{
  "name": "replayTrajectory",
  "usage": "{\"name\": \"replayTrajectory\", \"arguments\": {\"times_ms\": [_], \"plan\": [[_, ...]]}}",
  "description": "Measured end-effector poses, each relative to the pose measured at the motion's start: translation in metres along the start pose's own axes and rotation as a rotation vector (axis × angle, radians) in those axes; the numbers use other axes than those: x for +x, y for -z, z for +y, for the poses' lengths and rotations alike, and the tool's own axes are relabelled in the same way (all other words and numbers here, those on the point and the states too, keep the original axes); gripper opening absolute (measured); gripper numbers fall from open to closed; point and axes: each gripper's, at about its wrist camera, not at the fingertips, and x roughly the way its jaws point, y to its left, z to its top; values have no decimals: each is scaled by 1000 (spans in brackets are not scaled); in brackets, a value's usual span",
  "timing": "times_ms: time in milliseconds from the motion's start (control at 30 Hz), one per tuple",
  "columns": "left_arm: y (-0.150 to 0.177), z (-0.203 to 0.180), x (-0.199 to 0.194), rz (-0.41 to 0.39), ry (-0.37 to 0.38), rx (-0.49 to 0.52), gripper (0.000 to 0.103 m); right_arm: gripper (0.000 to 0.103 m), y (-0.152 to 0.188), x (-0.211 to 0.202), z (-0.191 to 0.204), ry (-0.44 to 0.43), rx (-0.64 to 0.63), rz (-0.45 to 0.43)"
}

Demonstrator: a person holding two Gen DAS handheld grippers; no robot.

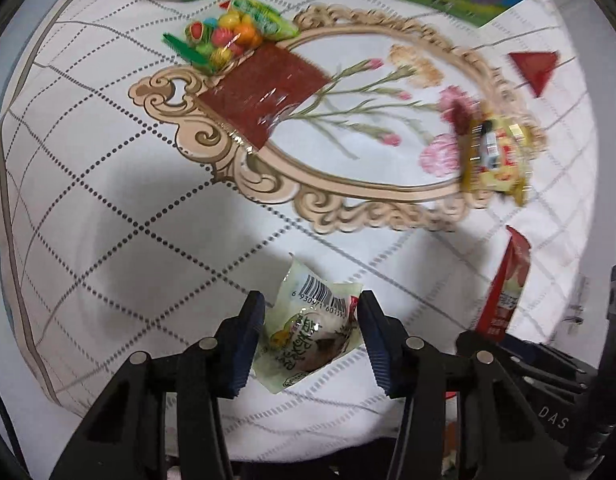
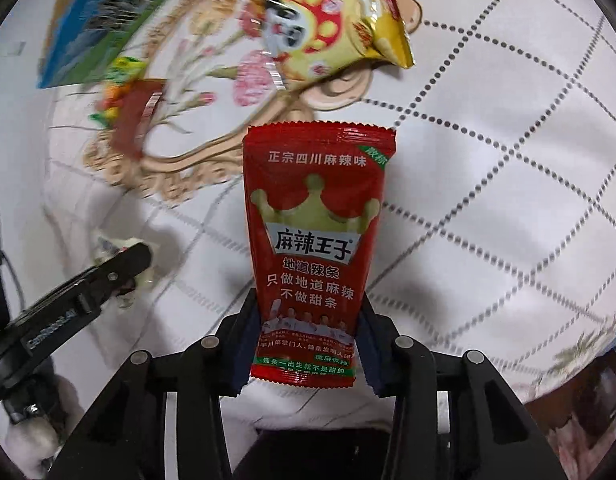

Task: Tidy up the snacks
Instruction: 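Carry both held packs into the box and open both grippers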

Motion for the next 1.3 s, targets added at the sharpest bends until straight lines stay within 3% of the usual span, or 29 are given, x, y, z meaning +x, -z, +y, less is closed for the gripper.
{"name": "replayTrajectory", "arguments": {"times_ms": [133, 367, 567, 733, 800, 967, 1167, 1233, 1300], "plan": [[-11, -14, -38, -64, 57, 3, 45, 46, -9, -43, 26, -63, -26, -60], [-122, 9, -151, -247, 115, 11, 45, 46, -82, -149, 81, -96, -134, -259], [-212, 19, -204, -365, 45, 29, 45, 46, -164, -222, 119, -36, -219, -398], [-269, 40, -190, -333, -22, 5, 45, 46, -229, -233, 143, 65, -250, -391], [-286, 50, -180, -310, -57, -2, 45, 46, -259, -219, 151, 118, -250, -371], [-311, 70, -149, -251, -119, -16, 45, 46, -290, -188, 146, 197, -243, -318], [-325, 83, -123, -167, -131, -28, 46, 48, -307, -155, 139, 238, -231, -252], [-327, 88, -115, -141, -117, -58, 46, 59, -309, -148, 138, 263, -222, -201], [-326, 94, -108, -122, -85, -95, 51, 91, -312, -138, 137, 296, -238, -180]]}}
